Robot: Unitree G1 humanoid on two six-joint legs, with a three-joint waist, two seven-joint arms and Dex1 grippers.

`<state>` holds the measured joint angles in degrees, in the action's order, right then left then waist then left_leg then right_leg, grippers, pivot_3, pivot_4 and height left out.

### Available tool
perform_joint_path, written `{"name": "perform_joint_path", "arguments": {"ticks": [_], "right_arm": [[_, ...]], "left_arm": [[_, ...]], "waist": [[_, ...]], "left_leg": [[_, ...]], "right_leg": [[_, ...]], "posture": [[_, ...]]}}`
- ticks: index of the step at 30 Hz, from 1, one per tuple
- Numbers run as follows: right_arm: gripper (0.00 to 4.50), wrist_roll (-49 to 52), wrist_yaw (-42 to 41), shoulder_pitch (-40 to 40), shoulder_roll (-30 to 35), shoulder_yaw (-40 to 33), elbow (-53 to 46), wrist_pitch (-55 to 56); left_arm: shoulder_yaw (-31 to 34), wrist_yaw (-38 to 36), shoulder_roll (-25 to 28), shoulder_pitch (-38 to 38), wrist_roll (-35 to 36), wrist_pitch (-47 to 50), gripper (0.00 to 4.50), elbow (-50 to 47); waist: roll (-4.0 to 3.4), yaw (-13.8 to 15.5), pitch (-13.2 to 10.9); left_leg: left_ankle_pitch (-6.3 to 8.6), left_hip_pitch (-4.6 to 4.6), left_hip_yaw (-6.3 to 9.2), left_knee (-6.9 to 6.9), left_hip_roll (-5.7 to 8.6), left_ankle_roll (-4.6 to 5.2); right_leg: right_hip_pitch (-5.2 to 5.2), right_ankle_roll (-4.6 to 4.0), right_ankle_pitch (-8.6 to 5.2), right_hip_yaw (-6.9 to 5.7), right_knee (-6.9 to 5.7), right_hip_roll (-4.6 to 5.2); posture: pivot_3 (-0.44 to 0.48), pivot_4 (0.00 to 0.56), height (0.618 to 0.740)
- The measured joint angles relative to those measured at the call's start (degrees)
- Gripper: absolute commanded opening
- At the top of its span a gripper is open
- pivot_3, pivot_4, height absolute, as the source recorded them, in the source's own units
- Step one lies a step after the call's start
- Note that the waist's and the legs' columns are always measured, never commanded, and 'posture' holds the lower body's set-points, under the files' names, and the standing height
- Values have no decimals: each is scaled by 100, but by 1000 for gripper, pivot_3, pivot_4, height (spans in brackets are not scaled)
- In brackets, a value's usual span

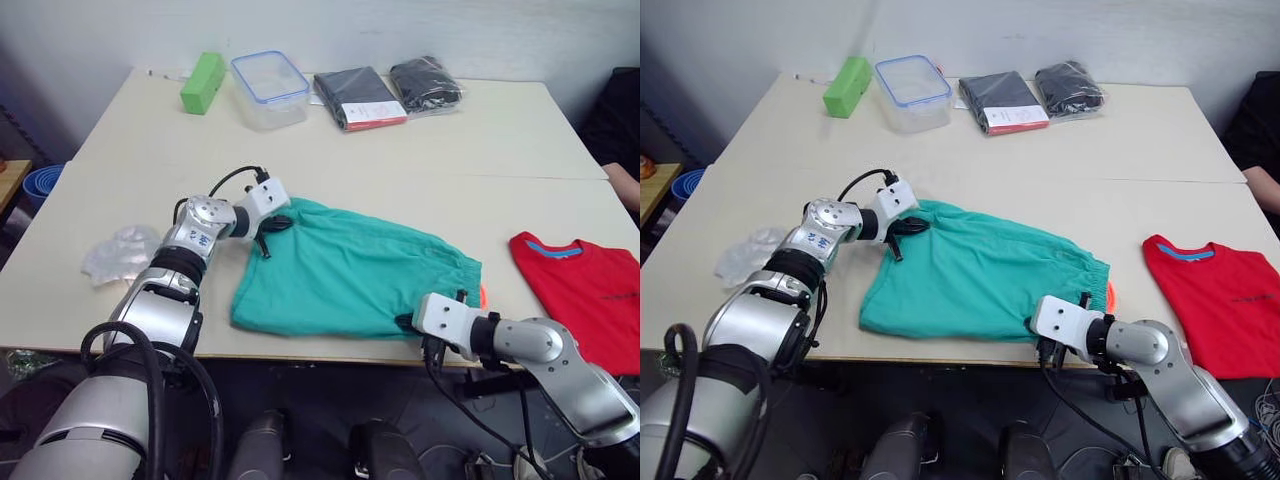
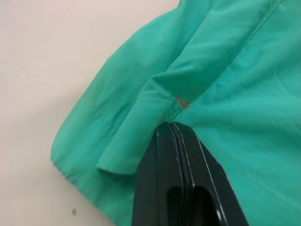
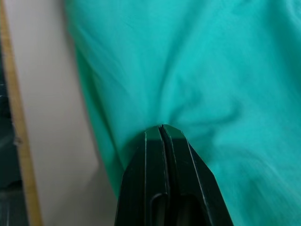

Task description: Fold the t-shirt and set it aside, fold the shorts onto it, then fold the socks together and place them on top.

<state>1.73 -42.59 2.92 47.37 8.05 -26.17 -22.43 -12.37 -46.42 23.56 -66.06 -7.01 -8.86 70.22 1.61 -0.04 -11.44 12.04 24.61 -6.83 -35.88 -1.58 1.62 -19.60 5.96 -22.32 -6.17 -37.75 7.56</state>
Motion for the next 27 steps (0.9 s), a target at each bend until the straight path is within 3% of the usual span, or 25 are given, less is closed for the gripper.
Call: {"name": "perform_joint_path", "arguments": {"ticks": [7,13,17,23,27], "right_arm": [[38,-514,452,523,-166,-22,931,460],[38,-1156,784,1232,-169,138,2293,1451],[38,-982,722,1288,-316,-16,2501,1589],[38,624,376,232,-534,-1280,411,-151],[38,1669,817,-918,-1125,-2257,-1446,-2008]], "left_arm": [[400,-670,17,2,217,-51,0,-322],[487,-1820,-206,495,819,459,0,-2238],[159,-1974,-482,1103,863,949,0,-3137],[-159,-1615,-654,1316,584,1004,0,-3265],[-234,-1439,-576,1455,357,729,0,-2848]], "waist": [[8,-14,-5],[7,-18,-4],[7,-12,-4],[3,15,-5],[2,30,-4]], "left_leg": [[-1,19,3,-9,-1,1],[-3,15,4,-17,2,1],[-8,17,7,-21,1,3],[-10,42,42,-24,1,2],[-9,51,62,-14,1,-2]], "right_leg": [[-11,0,0,-8,-4,-3],[-2,0,0,-4,-8,-5],[-1,1,0,-1,-9,-8],[-1,-1,1,5,0,-5],[-2,-6,3,1,4,-6]], "posture": [[0,150,740],[0,150,740],[0,150,740],[0,150,740],[0,150,740]]}}
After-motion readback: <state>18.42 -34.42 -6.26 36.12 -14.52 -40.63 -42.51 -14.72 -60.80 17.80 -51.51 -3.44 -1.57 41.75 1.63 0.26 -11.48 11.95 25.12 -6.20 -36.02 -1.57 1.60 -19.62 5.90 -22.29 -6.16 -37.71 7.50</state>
